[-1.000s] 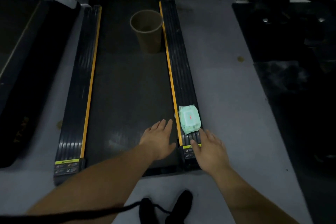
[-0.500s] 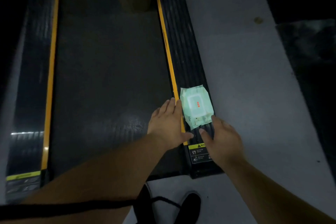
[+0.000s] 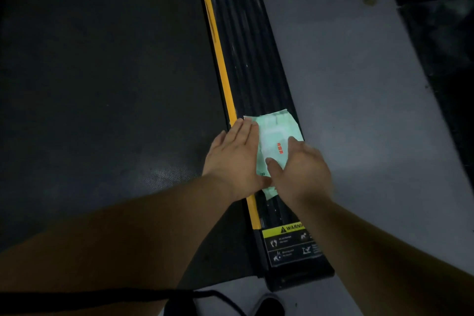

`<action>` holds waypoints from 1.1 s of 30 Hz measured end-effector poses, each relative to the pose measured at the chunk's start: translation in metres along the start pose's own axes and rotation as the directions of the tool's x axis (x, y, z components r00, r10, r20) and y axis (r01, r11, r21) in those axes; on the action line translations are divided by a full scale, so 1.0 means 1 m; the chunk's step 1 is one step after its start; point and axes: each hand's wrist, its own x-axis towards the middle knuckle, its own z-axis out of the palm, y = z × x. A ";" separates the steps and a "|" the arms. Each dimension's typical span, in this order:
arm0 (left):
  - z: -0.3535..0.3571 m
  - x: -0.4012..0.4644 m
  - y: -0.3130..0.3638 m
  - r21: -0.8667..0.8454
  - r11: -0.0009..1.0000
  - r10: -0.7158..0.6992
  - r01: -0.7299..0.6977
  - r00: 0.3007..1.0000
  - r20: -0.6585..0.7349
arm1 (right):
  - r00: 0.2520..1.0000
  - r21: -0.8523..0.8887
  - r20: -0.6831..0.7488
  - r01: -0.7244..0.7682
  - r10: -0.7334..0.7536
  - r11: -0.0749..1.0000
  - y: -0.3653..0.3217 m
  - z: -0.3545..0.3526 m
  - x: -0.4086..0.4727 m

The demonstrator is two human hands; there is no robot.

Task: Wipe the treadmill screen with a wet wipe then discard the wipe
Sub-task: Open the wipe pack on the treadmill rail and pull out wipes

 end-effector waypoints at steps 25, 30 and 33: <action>0.020 0.023 -0.009 -0.063 0.998 0.004 -0.002 1.000 0.027 | 0.989 0.088 -0.102 -0.094 0.103 0.992 0.055 -0.017 0.044; 0.021 0.021 -0.009 -0.081 0.997 0.007 -0.005 1.000 0.018 | 0.950 -0.081 -0.138 0.272 -0.281 0.959 0.028 -0.008 0.043; 0.022 0.022 -0.009 -0.077 0.997 0.008 -0.008 1.000 0.005 | 0.950 -0.031 -0.160 0.265 -0.267 0.964 0.011 0.003 0.044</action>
